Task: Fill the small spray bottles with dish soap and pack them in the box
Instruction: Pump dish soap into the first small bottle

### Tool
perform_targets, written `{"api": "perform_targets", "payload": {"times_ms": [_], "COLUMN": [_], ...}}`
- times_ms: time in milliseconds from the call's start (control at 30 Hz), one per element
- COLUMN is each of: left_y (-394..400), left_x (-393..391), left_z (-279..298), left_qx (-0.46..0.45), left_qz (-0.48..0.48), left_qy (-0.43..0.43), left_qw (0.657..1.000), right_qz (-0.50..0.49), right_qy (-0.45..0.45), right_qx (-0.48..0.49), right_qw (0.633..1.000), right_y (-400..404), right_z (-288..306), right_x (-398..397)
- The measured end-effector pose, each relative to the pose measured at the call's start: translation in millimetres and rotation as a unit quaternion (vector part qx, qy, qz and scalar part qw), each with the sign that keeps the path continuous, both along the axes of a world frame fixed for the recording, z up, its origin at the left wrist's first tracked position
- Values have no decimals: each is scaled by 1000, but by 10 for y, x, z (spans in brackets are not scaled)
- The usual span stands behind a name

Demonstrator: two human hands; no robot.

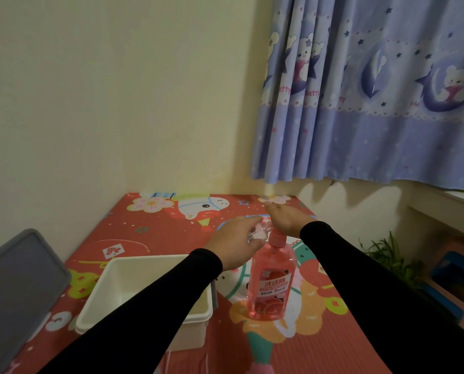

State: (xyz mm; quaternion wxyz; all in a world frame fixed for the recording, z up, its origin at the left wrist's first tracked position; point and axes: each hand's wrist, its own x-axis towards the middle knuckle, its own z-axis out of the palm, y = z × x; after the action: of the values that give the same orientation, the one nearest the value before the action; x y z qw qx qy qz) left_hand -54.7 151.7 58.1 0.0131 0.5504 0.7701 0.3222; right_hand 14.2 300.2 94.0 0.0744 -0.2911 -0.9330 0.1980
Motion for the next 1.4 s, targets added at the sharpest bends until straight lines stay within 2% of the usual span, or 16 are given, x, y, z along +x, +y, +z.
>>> {"api": "perform_targets", "payload": {"times_ms": [167,367,500,767,900,1000,1233,1400], "left_y": [20,26,34,51,40,37,44,36], "left_x": [-5,-52,-74,-66,-64,-74,-53,-46], "left_z": [8,118,23,-38,67,121,0,70], "left_qx": [-9,-13,-21,-35,-32,-31,-52,-56], "left_qz": [4,-1,3,0,-3,-3,-2,-9], "left_qy": [-1,24,16,3,14,36,55,39], "left_qw": [1000,1000,1000,999,999,999,997,998], "right_qz": [-7,-44,-28,-5,-25,-19,-37,-37], "right_qy": [-15,30,-15,-31,20,40,9,29], "right_qx": [-15,-32,-13,17,-61,-46,-53,-28], "right_qw": [1000,998,999,999,998,998,998,999], "right_y": [-51,-22,-1,17,-26,18,4,24], "right_z": [43,191,55,-15,148,138,-60,-19], "right_x": [30,9,-28,-33,19,-8,-37,-21]}}
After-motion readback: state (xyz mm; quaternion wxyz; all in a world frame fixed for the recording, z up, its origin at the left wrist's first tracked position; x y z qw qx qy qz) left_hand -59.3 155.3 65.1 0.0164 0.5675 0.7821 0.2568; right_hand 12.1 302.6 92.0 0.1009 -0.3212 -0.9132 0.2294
